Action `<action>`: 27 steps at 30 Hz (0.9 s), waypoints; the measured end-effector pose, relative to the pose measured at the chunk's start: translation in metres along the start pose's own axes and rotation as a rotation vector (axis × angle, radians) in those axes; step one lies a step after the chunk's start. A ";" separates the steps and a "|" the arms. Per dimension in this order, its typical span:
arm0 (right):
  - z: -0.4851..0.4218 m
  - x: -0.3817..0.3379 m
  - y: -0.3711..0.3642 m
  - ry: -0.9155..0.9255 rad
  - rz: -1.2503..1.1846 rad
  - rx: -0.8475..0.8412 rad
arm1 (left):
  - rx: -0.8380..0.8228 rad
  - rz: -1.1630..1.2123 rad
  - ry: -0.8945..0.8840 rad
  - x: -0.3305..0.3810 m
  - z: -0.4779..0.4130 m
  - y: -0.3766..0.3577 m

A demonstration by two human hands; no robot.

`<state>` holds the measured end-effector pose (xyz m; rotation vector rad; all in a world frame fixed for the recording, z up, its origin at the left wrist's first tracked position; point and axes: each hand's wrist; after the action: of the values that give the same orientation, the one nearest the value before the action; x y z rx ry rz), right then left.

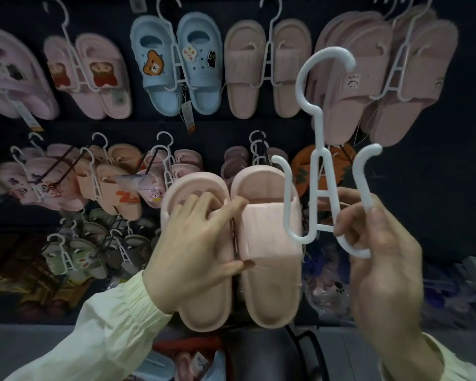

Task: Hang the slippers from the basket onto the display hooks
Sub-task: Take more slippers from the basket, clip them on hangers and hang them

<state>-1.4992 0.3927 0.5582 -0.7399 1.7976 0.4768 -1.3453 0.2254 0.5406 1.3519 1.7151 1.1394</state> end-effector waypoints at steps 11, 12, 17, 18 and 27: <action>0.022 0.029 -0.028 0.162 0.479 -0.247 | 0.018 0.021 0.073 -0.003 -0.002 -0.009; 0.023 0.030 -0.030 0.158 0.503 -0.272 | 0.037 0.031 0.066 -0.002 -0.003 -0.009; 0.023 0.031 -0.038 0.105 0.683 -0.332 | 0.112 0.027 0.031 0.003 -0.005 -0.010; 0.022 0.032 -0.038 0.117 0.713 -0.336 | 0.117 0.038 0.030 0.003 -0.004 -0.010; 0.017 0.026 -0.039 0.034 0.686 -0.371 | 0.073 0.054 0.054 0.002 -0.003 -0.008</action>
<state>-1.4669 0.3688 0.5290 -0.3501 1.9973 1.2801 -1.3512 0.2266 0.5347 1.4319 1.7839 1.1629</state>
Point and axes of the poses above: each hand's wrist, its own z-axis away from the middle knuckle, its own y-axis out of the back of the hand, x = y × z, and after that the axes turned 13 degrees about -y, right-handed
